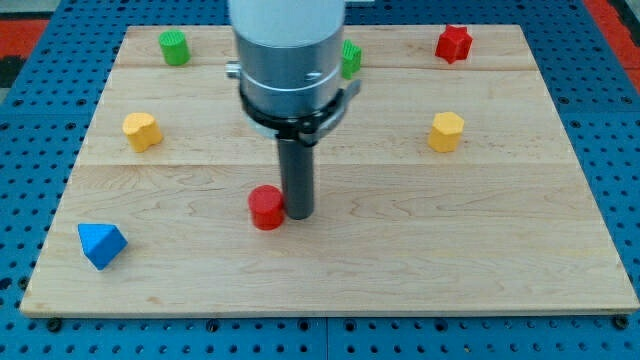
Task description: Slide the blue triangle towards the bottom center
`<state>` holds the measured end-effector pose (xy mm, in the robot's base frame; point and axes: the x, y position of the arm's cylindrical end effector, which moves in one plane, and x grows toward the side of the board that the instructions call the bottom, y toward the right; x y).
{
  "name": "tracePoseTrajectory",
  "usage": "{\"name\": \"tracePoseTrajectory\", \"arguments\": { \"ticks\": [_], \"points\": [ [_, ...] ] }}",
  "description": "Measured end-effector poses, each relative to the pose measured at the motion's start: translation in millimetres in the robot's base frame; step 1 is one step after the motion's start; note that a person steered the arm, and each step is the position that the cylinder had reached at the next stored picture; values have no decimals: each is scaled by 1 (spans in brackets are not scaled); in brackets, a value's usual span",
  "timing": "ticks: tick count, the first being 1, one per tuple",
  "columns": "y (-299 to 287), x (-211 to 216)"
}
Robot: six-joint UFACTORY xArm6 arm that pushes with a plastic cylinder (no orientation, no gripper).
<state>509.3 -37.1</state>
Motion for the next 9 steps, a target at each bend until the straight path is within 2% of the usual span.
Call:
{"name": "tracePoseTrajectory", "arguments": {
  "ticks": [2,4,5,6,7,9],
  "points": [
    [-79,0],
    [-94,12],
    [-94,76],
    [-94,88],
    [-126,105],
    [-218,104]
  ]
}}
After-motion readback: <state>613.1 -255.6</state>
